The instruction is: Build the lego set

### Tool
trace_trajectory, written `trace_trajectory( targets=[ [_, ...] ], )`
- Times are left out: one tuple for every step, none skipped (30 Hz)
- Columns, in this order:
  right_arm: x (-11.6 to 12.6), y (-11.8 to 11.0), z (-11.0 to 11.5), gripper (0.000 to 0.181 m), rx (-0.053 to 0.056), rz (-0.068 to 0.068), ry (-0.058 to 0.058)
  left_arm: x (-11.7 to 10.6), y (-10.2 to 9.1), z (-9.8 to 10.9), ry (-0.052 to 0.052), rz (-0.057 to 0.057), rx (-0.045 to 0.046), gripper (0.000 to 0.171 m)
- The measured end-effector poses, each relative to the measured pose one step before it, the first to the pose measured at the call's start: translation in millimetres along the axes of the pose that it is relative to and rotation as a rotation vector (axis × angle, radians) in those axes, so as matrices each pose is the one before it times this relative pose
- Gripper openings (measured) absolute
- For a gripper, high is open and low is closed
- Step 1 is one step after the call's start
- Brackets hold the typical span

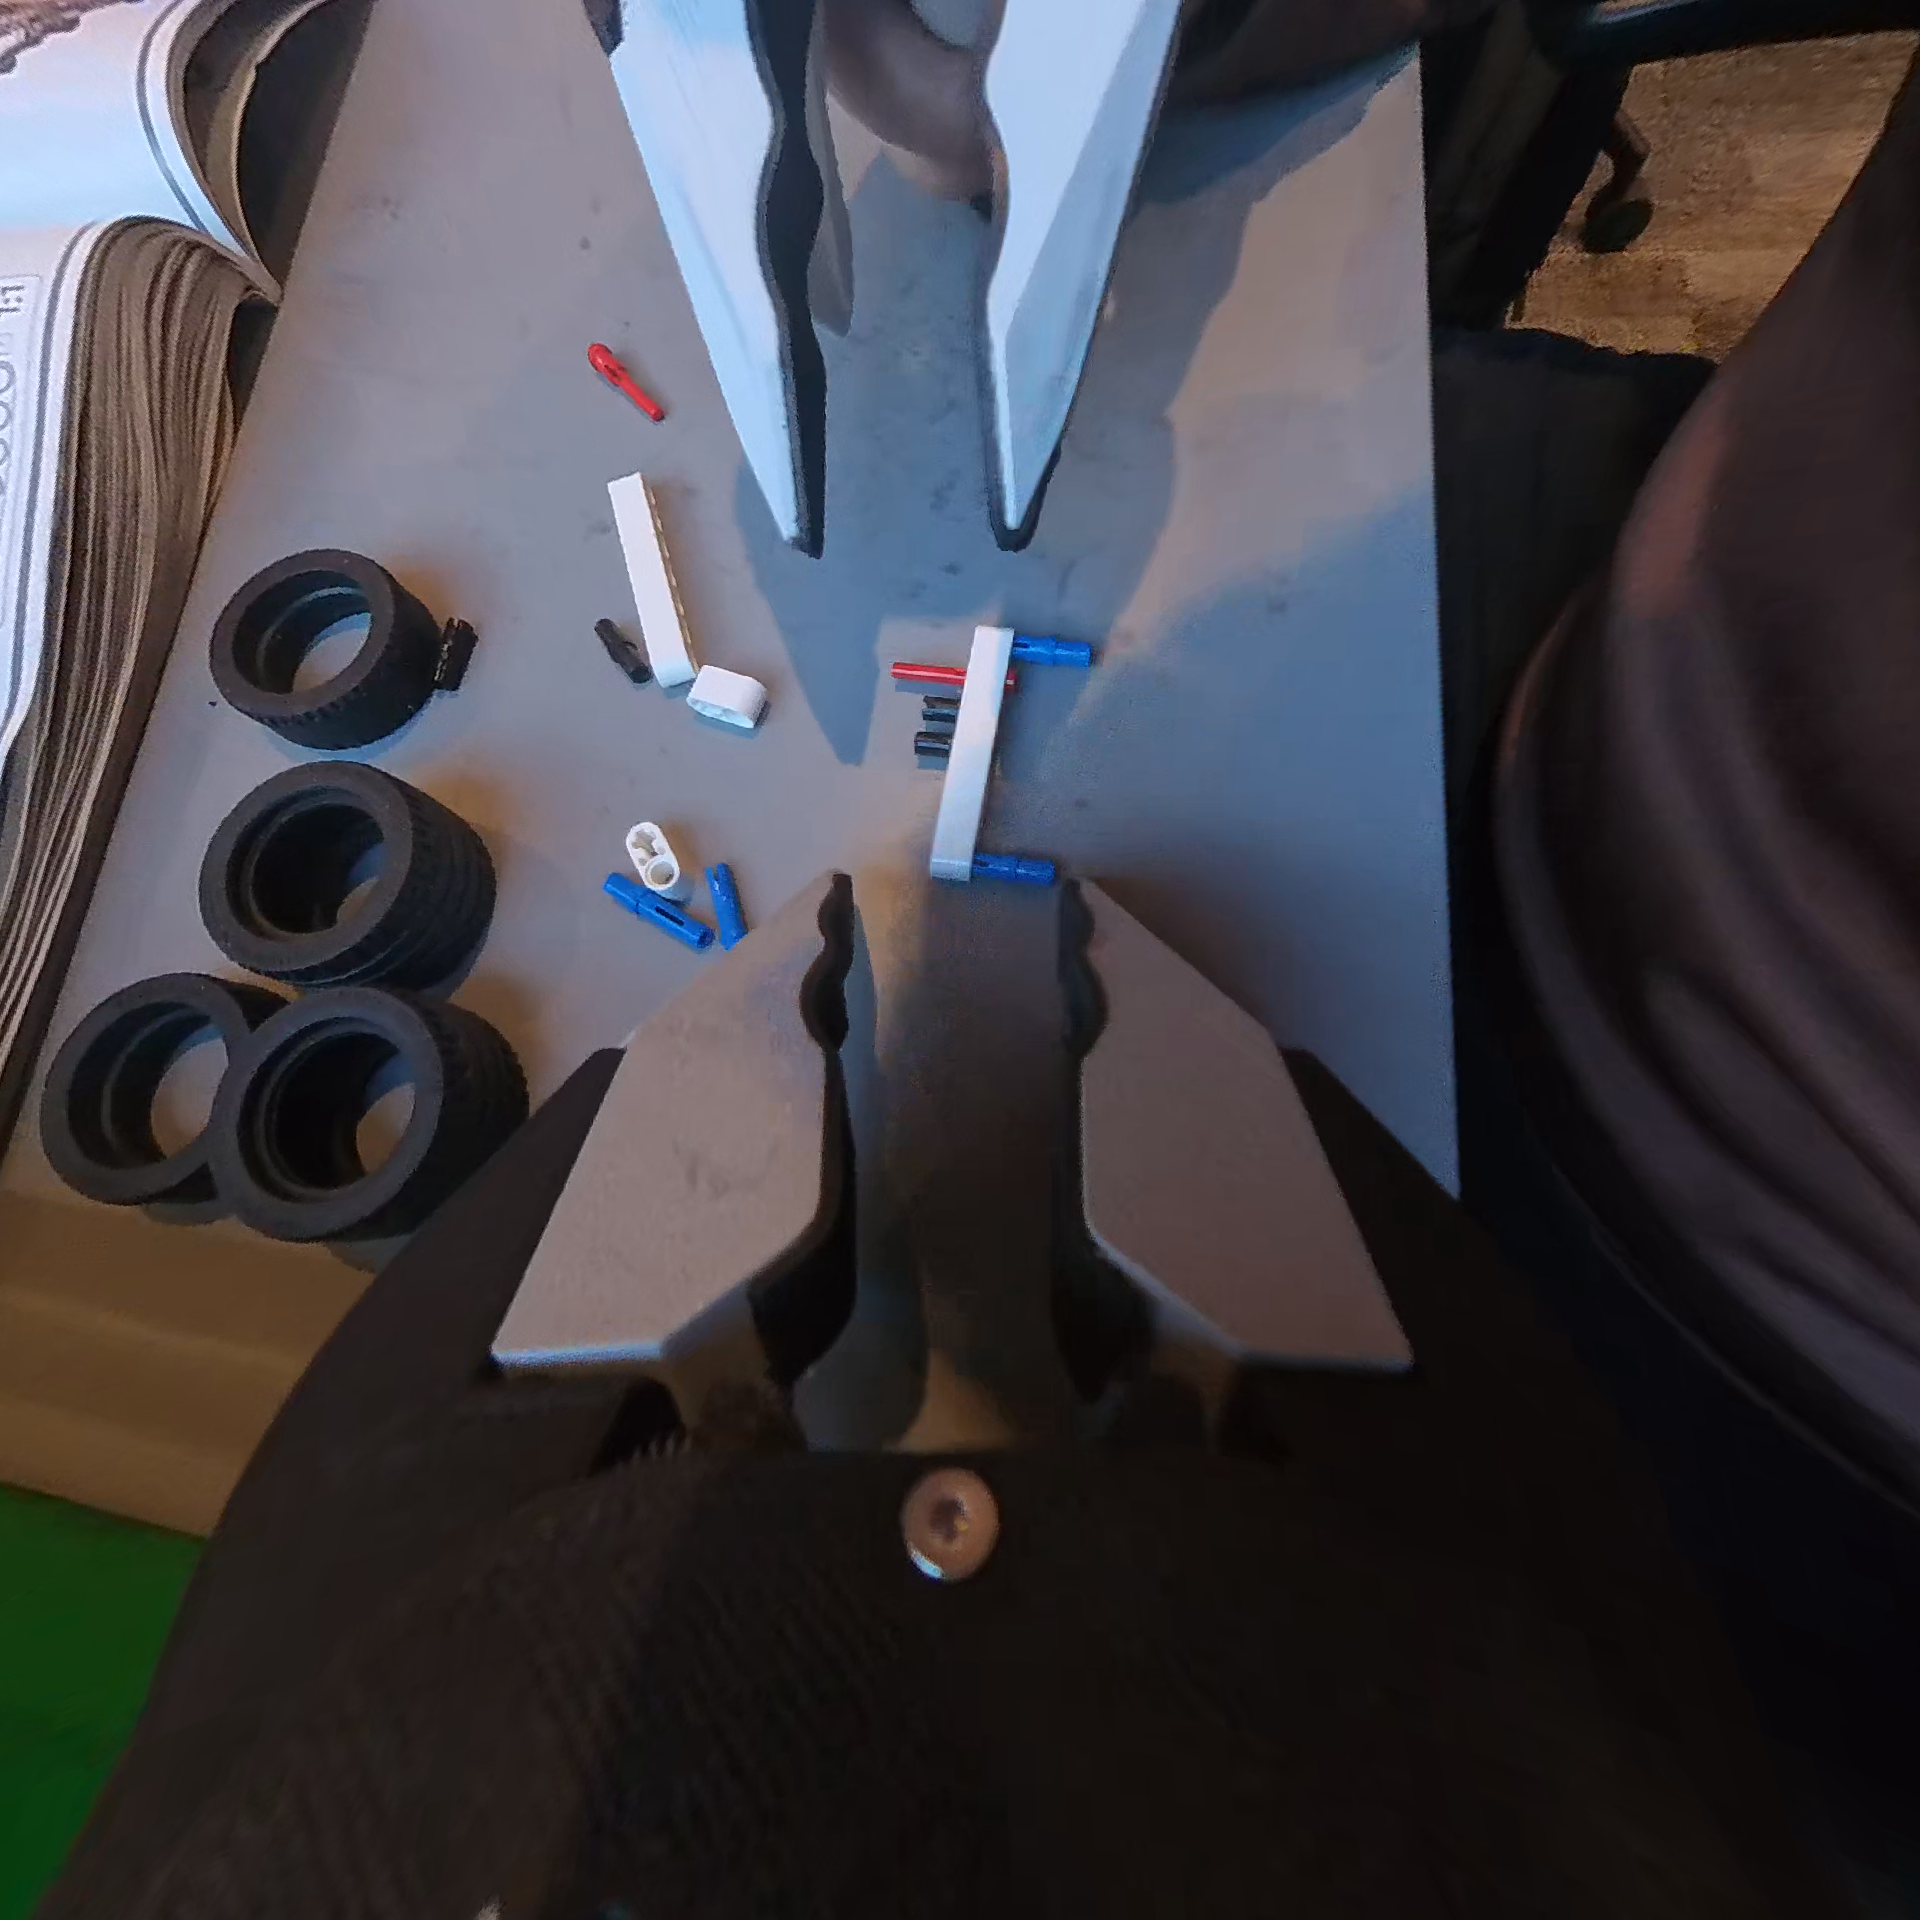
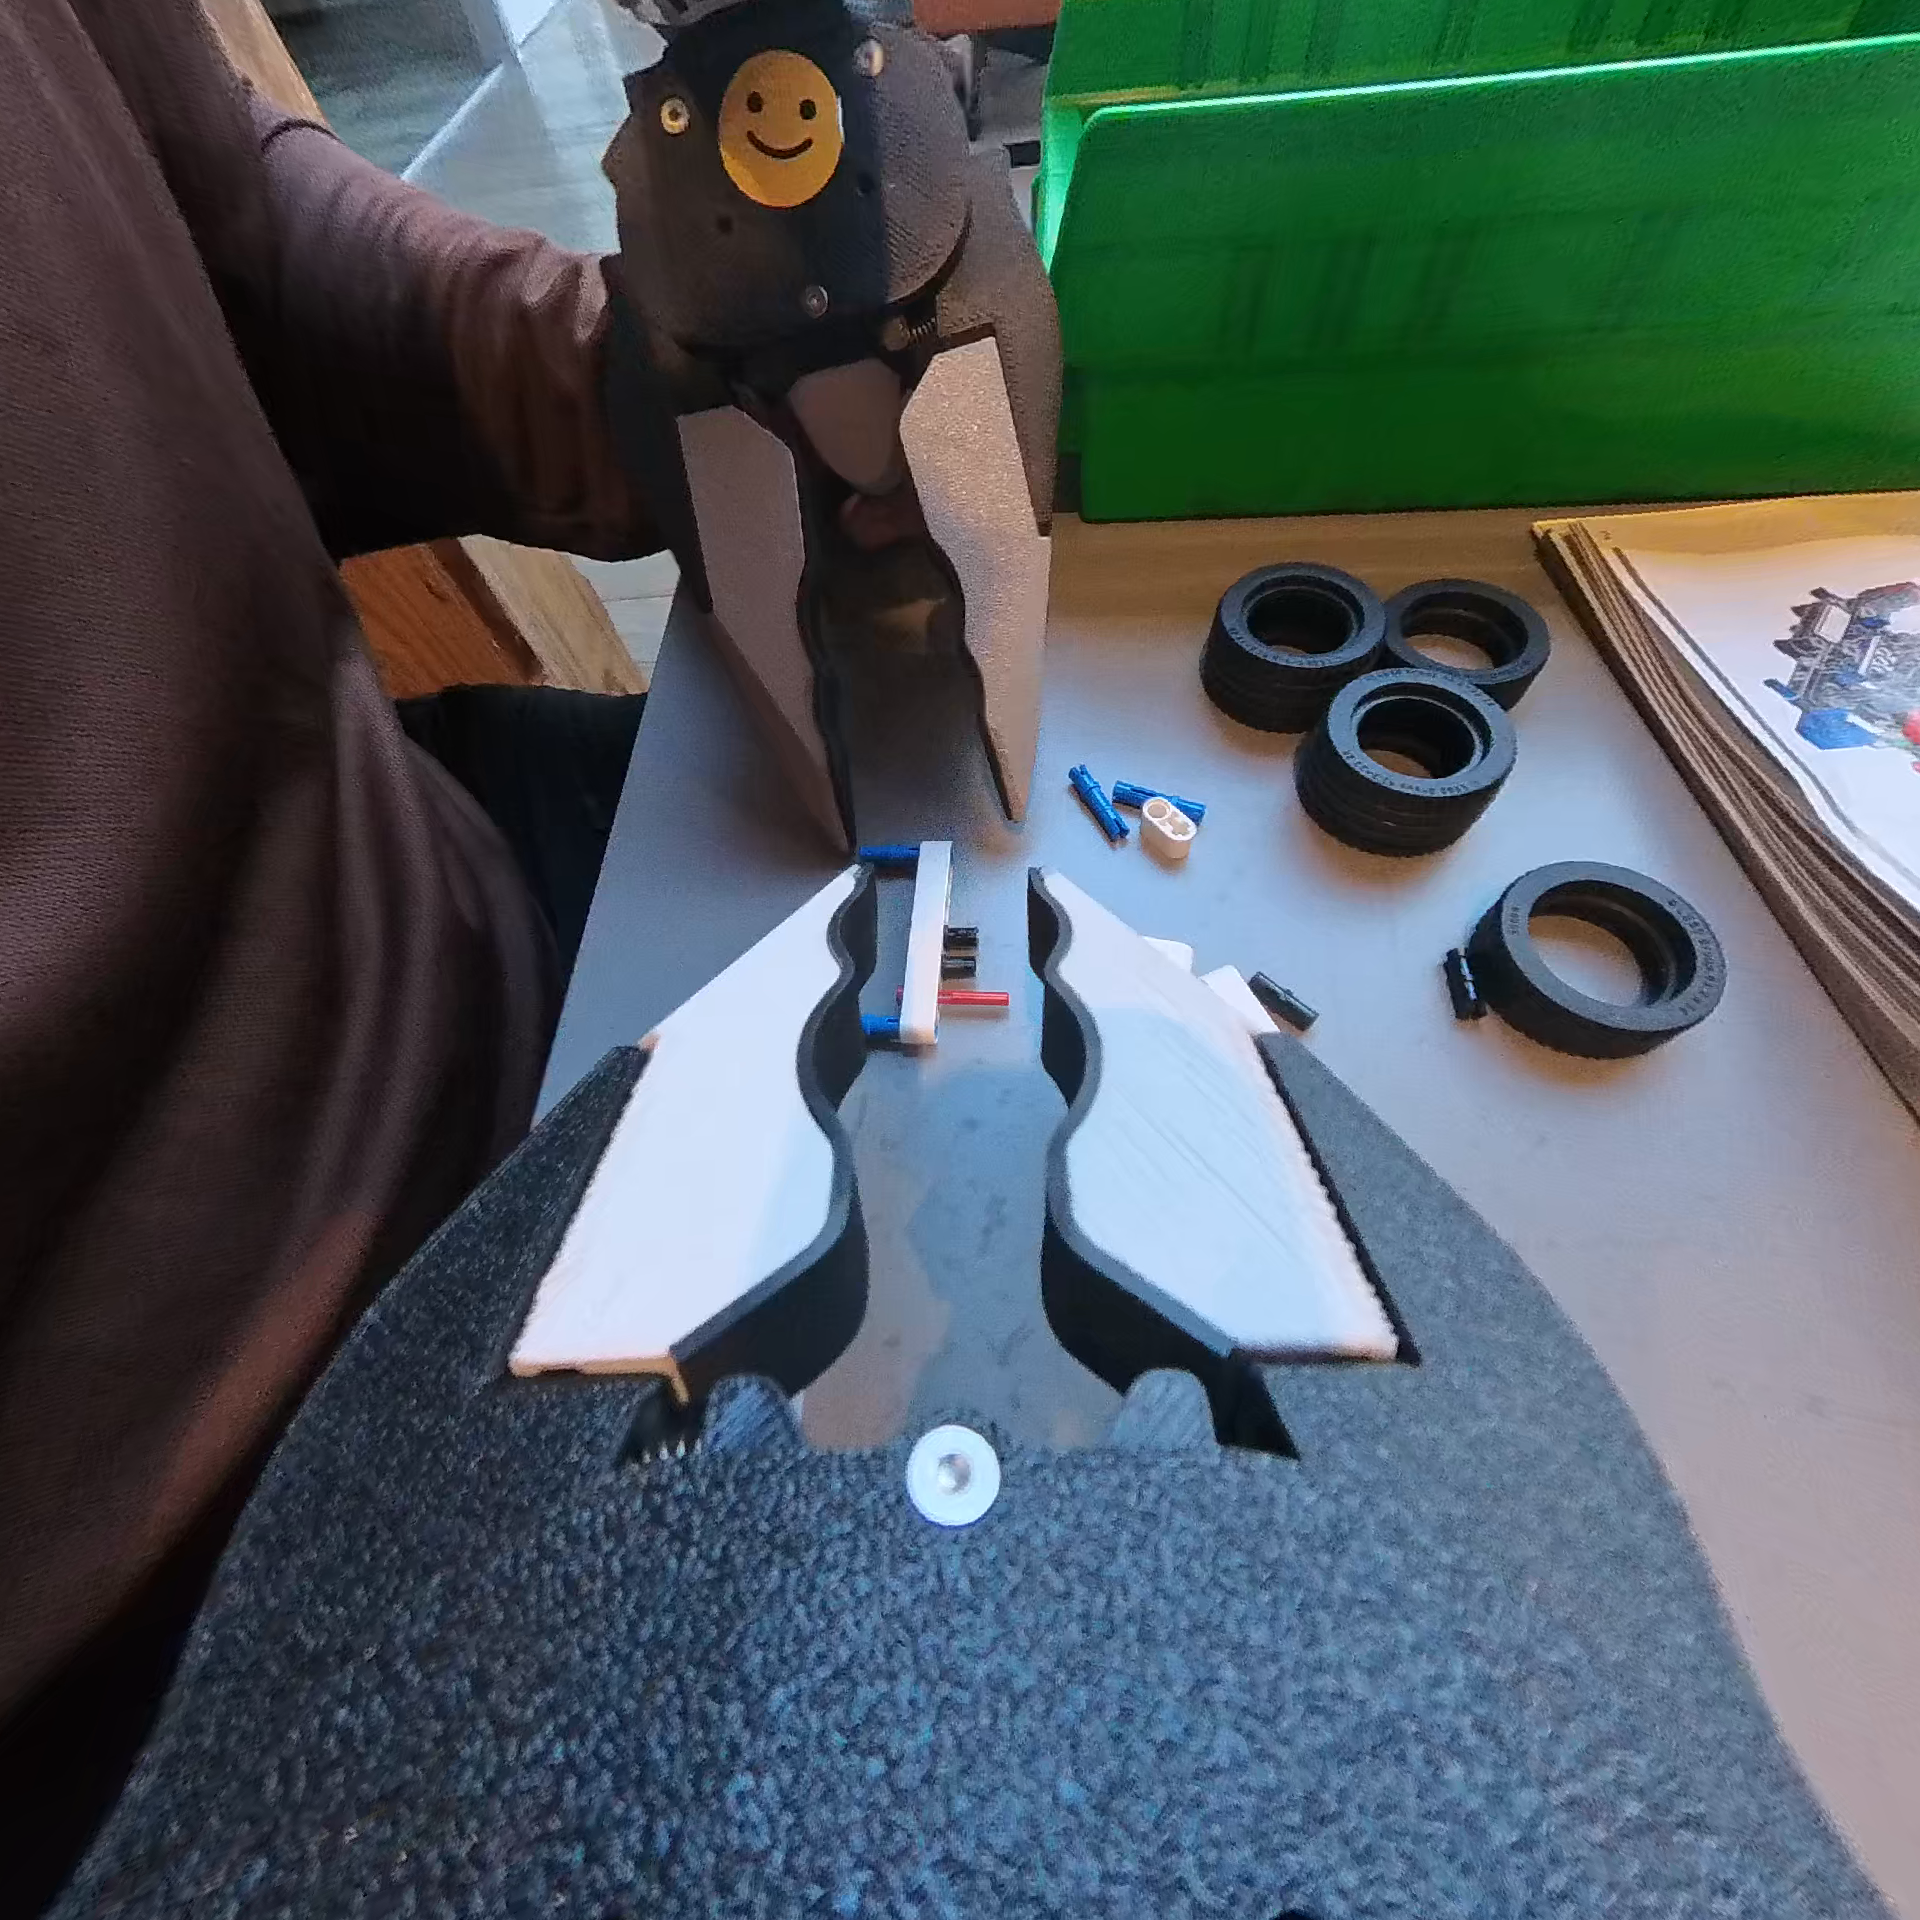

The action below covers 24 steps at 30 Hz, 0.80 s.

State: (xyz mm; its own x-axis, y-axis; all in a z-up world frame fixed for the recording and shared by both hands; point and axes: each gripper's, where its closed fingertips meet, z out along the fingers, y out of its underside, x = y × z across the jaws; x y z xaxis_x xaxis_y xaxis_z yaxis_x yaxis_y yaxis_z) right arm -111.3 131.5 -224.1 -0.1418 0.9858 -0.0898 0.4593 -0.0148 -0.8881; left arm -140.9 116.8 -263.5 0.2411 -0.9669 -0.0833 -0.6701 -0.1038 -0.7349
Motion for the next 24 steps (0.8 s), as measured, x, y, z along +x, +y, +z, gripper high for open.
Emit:
trace_trajectory(
  targets=[
    [-0.31,0.32,0.21,0.029,-0.0022,-0.005,0.0014,-0.11,-0.26,-0.13,0.0023,-0.0022,0.00236,0.037],
    [0.1,0.27,0.22,0.029,-0.0019,-0.0033,0.0044,-0.02,-0.24,-0.18,0.0008,-0.0008,0.00199,0.037],
    [0.22,-0.06,0.02,0.029,-0.0002,-0.0025,0.0039,0.03,-0.09,-0.13,-0.0007,0.0006,0.00074,0.037],
    [0.24,-0.14,-0.23,0.029,0.0017,-0.001,0.0038,0.28,0.09,0.08,0.0007,0.0023,-0.00087,0.037],
    [0.72,-0.59,-0.67,0.03,0.0046,0.0006,0.0058,0.46,0.19,0.17,0.0009,0.0037,-0.00182,0.038],
    [0.75,-0.87,-0.98,0.031,0.0076,0.0009,0.0052,0.47,0.08,0.07,0.0006,0.004,-0.00105,0.038],
    [0.82,-1.11,-1.17,0.031,0.0095,0.0017,0.0057,0.23,-0.02,-0.03,-0.0001,0.0023,-0.00008,0.038],
    [1.43,-0.83,-1.39,0.032,0.0087,0.0031,0.0094,0.37,-0.13,-0.15,0.0022,0.0011,0.0015,0.037],
    [2.06,-0.53,-1.26,0.033,0.0061,0.0035,0.0136,0.56,-0.29,-0.17,0.0035,0.0009,0.0021,0.037],
    [1.33,-0.23,-1.03,0.034,0.0037,0.001,0.0118,0.29,-0.33,-0.26,0.0029,0.0004,0.00221,0.037],
    [0.21,-0.04,-0.34,0.035,-0.0006,-0.001,0.0084,0.25,-0.23,-0.17,0.002,-0.0004,0.00154,0.037],
    [-0.73,0.72,1.0,0.036,-0.0101,0.003,0.0096,0.11,-0.11,-0.14,0.0018,-0.0005,0.00162,0.038],
    [-3.17,1.53,2.5,0.037,-0.0201,0.006,0.0005,0.6,-0.17,-0.22,0.0054,-0.0004,0.00155,0.039],
    [-4.69,1.91,3.9,0.039,-0.0265,0.0039,-0.0025,1.07,-0.16,-0.17,0.0112,-0.0011,0.00115,0.039],
    [-4.04,2.1,5.15,0.04,-0.0325,0.0013,0.0092,1.62,0.17,0.12,0.0161,-0.002,-0.0012,0.039],
    [-3.6,1.86,5.71,0.04,-0.0337,-0.0047,0.0173,1.55,0.49,0.27,0.0167,-0.0034,-0.0036,0.039],
    [-4.13,0.89,5.7,0.041,-0.0287,-0.0123,0.0163,2.17,0.44,0.3,0.0196,-0.0005,-0.00398,0.039],
    [-4.22,0.21,5.23,0.041,-0.0266,-0.0178,0.015,1.98,0.66,0.36,0.0145,0.0036,-0.00438,0.038],
    [-2.73,-0.03,4.53,0.042,-0.0267,-0.0188,0.0191,0.41,0.47,0.41,0.0003,0.0036,-0.00429,0.038],
    [-1.43,-0.59,3.5,0.043,-0.0234,-0.0163,0.0195,0.28,0.32,0.29,-0.0029,0.0057,-0.00299,0.038],
    [0.27,-0.42,2.83,0.043,-0.0203,-0.009,0.0223,-0.03,-0.19,0.03,-0.0065,0.0076,0.00124,0.038],
    [-0.4,-0.2,2.76,0.043,-0.0178,-0.0004,0.0096,-1.15,-0.09,-0.04,-0.0121,0.0021,0.00099,0.037],
    [-0.72,0.26,2.94,0.043,-0.0154,0.0101,0.0026,-1.28,0.1,-0.01,-0.0067,-0.0051,-0.00061,0.036],
    [-0.67,0.82,3.18,0.042,-0.0141,0.0115,0.0013,0.27,0.15,0.0,0.0065,-0.0051,-0.0012,0.036]
  ],
)
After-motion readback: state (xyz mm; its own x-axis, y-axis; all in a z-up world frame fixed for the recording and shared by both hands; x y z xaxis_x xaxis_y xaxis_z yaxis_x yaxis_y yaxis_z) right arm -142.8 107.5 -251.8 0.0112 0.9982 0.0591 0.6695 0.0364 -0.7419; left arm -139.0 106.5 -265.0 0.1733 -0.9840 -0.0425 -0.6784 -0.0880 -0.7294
